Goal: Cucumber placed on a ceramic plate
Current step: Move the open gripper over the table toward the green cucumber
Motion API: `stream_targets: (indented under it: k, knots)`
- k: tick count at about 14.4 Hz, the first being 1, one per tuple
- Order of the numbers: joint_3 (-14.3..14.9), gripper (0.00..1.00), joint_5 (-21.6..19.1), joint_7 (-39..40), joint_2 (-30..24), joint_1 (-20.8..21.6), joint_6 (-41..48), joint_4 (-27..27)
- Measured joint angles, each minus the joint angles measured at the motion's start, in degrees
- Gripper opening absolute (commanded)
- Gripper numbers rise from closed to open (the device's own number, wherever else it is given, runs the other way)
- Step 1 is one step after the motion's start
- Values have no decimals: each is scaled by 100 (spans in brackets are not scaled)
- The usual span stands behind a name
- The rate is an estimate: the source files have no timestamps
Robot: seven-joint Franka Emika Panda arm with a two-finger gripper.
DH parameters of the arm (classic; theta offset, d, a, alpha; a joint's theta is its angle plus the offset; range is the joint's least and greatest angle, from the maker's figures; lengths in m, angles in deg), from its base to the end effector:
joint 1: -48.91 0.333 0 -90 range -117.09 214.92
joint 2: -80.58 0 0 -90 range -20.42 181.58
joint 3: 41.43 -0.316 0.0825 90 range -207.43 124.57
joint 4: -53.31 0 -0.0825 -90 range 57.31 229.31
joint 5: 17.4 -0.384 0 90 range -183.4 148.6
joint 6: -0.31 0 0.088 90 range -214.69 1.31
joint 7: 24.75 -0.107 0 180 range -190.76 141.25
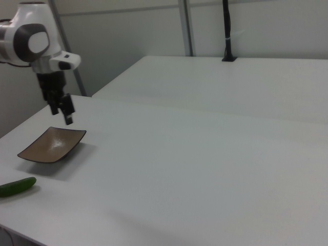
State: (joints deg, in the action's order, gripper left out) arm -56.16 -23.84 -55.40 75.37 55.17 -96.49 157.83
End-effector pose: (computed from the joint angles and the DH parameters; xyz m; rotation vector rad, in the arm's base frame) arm 0.4891 0.2043 0.5624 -3.0666 0.2861 0.1237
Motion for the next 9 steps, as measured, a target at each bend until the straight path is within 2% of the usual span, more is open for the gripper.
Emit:
stream_targets:
  k: [2,3,5,9]
  knots:
    - [-437,100,-196,-476,-49,3,100,118]
    - [-820,100,-340,-757,-115,11,101,308]
    - [-1248,100,-718,-942,-200,8,98,557]
    - [-2164,100,-811,-1583,-225,-22,-760,1161]
